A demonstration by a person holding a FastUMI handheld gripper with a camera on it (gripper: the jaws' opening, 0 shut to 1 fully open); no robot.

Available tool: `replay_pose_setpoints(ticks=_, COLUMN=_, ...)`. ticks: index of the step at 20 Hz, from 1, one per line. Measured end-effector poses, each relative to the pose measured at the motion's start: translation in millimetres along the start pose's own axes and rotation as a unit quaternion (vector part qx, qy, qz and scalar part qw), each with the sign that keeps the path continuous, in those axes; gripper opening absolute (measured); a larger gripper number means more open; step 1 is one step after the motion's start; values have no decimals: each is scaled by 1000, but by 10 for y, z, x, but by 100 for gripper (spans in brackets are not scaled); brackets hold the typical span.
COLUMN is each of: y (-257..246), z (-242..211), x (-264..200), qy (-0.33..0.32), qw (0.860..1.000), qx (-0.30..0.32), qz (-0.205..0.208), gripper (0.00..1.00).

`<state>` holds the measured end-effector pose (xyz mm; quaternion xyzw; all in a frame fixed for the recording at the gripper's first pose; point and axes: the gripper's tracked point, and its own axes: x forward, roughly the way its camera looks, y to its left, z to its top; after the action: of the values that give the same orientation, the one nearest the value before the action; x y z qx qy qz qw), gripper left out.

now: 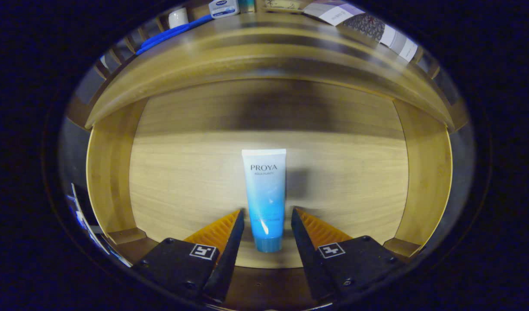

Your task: Pull open the drawer, take out the items inside it, and place them on the countertop above the cabinet.

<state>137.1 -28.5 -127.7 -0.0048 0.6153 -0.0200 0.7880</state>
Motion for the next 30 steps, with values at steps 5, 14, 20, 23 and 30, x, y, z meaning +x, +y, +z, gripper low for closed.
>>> replay_pose_setpoints(ticks=5, y=14, z=4, x=31, qy=-1, qw=1000, qx=6, qz=3, gripper=48)
replay_pose_setpoints(ticks=14, y=-70, z=107, x=-404, qy=-64, qw=997, qx=12, qz=32, gripper=46)
replay_pose_setpoints(ticks=20, y=-98, z=41, x=-954, qy=-107, qw=993, qx=1, qz=48, gripper=46)
replay_pose_setpoints(ticks=23, y=-106, z=168, x=-1203, qy=-127, qw=991, qx=1, qz=49, gripper=46)
replay_pose_setpoints(ticks=30, y=-31, z=807, x=-1477, qy=-154, qw=986, qx=37, qz=42, gripper=46)
